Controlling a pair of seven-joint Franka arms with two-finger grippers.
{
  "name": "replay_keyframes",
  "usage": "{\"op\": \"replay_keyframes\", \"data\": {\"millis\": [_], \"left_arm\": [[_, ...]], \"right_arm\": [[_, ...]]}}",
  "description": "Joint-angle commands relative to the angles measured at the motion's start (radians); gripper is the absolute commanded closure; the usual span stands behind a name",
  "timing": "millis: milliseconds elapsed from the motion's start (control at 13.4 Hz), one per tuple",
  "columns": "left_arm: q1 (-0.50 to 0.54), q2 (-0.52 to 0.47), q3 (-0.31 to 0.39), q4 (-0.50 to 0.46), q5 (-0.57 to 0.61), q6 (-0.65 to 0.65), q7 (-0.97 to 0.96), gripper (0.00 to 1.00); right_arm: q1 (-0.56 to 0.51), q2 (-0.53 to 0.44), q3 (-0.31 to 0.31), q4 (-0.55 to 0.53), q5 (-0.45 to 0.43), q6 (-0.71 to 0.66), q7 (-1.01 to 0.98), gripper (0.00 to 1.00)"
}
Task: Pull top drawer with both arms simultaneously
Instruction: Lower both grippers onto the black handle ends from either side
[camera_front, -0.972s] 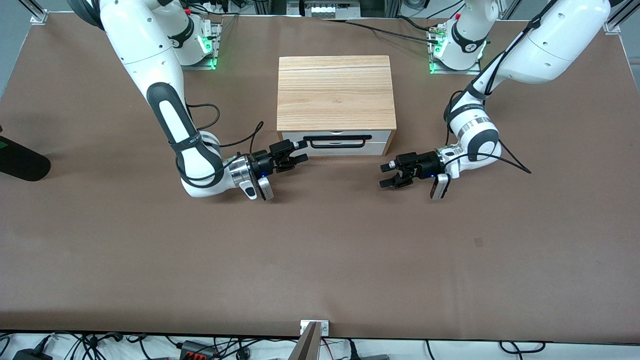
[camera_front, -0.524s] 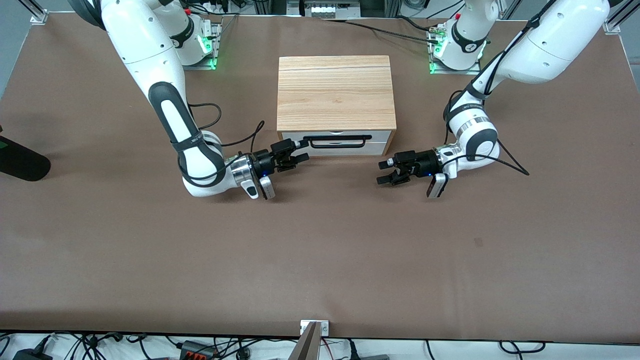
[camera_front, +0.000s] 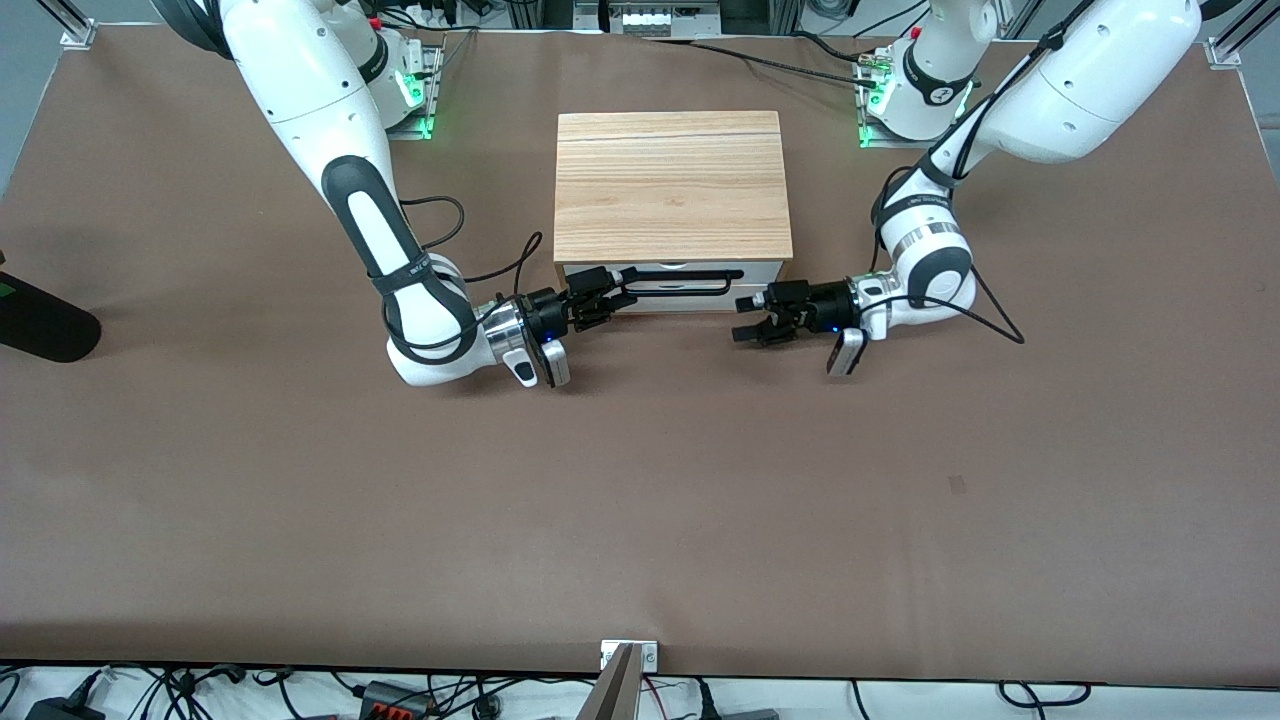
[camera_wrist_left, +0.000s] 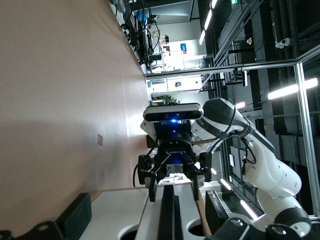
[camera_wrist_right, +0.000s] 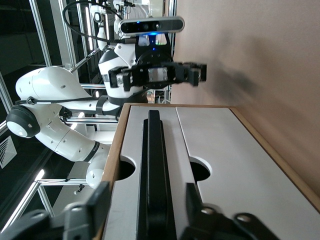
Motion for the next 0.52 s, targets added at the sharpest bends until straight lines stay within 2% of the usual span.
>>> {"op": "replay_keyframes", "data": {"millis": [0,150,224,449], "left_arm": [[0.072,-0.037,-0.062,-0.044,0.0,-0.004,-0.065,0.01],[0.087,-0.037,-0.082,-0.058,0.0,-0.007,-0.1,0.12],[0.107,-0.037,-0.105,-0.06,0.0,-0.007,-0.123,0.16],[0.126,-0.037,-0.123,-0.064,0.0,-0.007,-0.156,0.47]], "right_arm": [[0.001,-0.016,0.0,-0.022,0.014,0.011,-0.019,0.91],[0.001,-0.016,0.0,-0.022,0.012,0.011,-0.021,1.0],[0.001,-0.016,0.0,-0.022,0.012,0.011,-0.021,1.0],[0.001,-0.016,0.0,-0.022,0.011,0.011,-0.022,1.0]]}}
